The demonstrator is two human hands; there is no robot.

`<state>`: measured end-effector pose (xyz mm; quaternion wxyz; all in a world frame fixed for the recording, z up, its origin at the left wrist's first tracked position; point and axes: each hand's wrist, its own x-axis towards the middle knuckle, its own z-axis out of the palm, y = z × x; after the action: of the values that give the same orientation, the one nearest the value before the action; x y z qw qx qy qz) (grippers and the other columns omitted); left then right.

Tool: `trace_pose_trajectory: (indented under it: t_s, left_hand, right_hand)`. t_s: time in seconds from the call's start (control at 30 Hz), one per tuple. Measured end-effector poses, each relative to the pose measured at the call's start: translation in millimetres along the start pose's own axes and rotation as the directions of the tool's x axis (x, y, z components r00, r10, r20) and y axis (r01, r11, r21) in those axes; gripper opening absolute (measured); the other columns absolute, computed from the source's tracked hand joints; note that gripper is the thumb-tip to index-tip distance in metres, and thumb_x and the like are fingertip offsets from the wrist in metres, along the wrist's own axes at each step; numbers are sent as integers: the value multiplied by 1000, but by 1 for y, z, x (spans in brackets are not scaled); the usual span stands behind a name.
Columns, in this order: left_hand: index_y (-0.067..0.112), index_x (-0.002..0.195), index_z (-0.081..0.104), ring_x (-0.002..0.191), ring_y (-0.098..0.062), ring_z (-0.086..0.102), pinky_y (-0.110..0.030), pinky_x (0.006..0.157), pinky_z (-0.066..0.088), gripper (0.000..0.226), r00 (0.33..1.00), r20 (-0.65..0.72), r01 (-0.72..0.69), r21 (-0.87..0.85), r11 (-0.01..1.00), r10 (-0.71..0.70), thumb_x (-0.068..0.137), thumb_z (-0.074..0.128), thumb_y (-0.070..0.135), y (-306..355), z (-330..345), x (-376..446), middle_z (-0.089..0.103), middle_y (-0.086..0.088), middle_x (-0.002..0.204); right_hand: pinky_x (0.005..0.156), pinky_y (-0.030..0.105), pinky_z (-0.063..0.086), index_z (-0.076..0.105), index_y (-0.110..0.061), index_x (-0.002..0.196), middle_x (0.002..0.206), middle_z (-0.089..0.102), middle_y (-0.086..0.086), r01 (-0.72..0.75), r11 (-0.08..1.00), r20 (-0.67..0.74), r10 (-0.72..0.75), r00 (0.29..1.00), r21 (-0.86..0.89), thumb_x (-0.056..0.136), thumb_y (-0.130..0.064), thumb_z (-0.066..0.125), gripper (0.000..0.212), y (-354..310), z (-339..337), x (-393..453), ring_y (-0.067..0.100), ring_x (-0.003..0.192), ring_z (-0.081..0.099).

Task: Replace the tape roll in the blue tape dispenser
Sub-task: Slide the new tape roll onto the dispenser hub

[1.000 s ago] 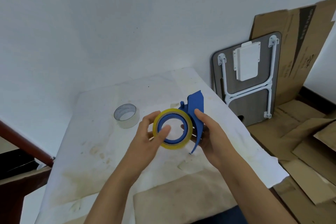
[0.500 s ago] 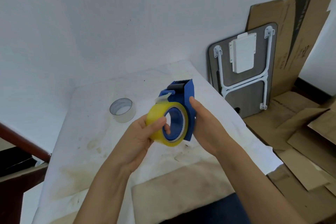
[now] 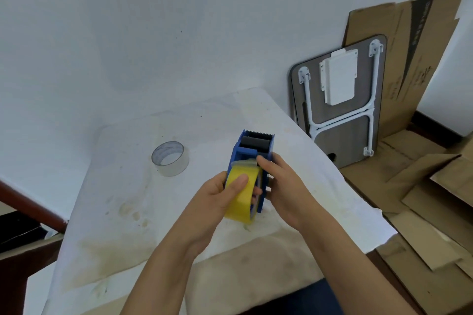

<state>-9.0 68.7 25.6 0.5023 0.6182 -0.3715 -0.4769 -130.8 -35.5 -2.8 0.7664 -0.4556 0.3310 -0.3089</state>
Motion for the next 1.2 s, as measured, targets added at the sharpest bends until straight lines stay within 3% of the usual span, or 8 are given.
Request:
trace_pose_trajectory:
  t_s: [0.17, 0.23, 0.37, 0.63, 0.73, 0.83, 1.03, 1.2]
  left_hand:
    - [17, 110, 68, 83, -8, 73, -20, 73, 56, 29, 993, -120, -15, 50, 999, 21, 97, 54, 38, -8, 4, 0, 80, 3, 94]
    - [21, 111, 65, 87, -6, 73, -23, 78, 53, 29, 985, -162, -32, 122, 992, 52, 98, 52, 42, -10, 5, -1, 80, 8, 96]
    - [25, 110, 60, 98, -11, 71, -30, 86, 53, 28, 972, -209, -66, 201, 977, 109, 96, 50, 48, -12, 4, 0, 79, 14, 96]
    - [30, 108, 58, 98, -11, 71, -26, 83, 51, 27, 963, -220, -104, 233, 967, 156, 95, 49, 51, -11, -1, 2, 77, 20, 96]
    - [30, 111, 60, 98, -10, 71, -25, 82, 51, 24, 962, -213, -121, 236, 964, 173, 97, 49, 47, -9, -2, 1, 77, 18, 97]
    - [32, 109, 60, 93, -3, 71, -20, 77, 48, 20, 961, -215, -124, 229, 965, 175, 98, 49, 45, -8, -3, 0, 77, 19, 95]
    - [30, 99, 57, 75, 16, 65, -3, 60, 46, 12, 968, -186, -125, 220, 967, 167, 101, 47, 37, -3, 3, -5, 70, 34, 76]
    - [12, 109, 64, 77, -1, 72, -14, 69, 54, 30, 974, -171, -133, 117, 984, 152, 99, 50, 37, 0, 2, -9, 78, 10, 85]
  right_hand:
    - [100, 37, 48, 56, -28, 126, 134, 55, -9, 121, 981, -246, -157, 957, -154, 95, -33, 58, 31, -1, -1, 2, 12, 122, 54]
    - [96, 22, 42, 63, -31, 110, 134, 50, -12, 200, 927, -330, -306, 893, -318, 93, -31, 61, 17, -2, 0, 2, 9, 127, 48]
    - [80, 6, 32, 71, -29, 92, 139, 45, -14, 256, 852, -256, -402, 879, -457, 90, -36, 64, 9, -7, 9, -3, 0, 123, 42]
    - [99, 25, 29, 67, -38, 81, 146, 37, -17, 236, 855, -149, -337, 930, -462, 83, -42, 70, 6, -14, 27, -8, 5, 137, 30]
    - [93, 17, 31, 70, -35, 84, 146, 36, -18, 237, 865, -111, -315, 943, -442, 84, -36, 72, 3, -16, 29, -8, 5, 136, 31]
    - [81, 7, 29, 69, -32, 80, 144, 40, -16, 255, 869, -108, -328, 939, -425, 85, -27, 72, 7, -17, 29, -9, 4, 133, 37]
    - [95, 15, 37, 71, -27, 79, 137, 46, -15, 362, 809, -145, -472, 870, -463, 83, -25, 74, 5, -13, 22, -1, 4, 129, 45]
    - [97, 19, 43, 70, -27, 77, 131, 52, -13, 423, 752, -138, -555, 821, -506, 82, -23, 74, 8, -13, 16, 2, 6, 126, 51]
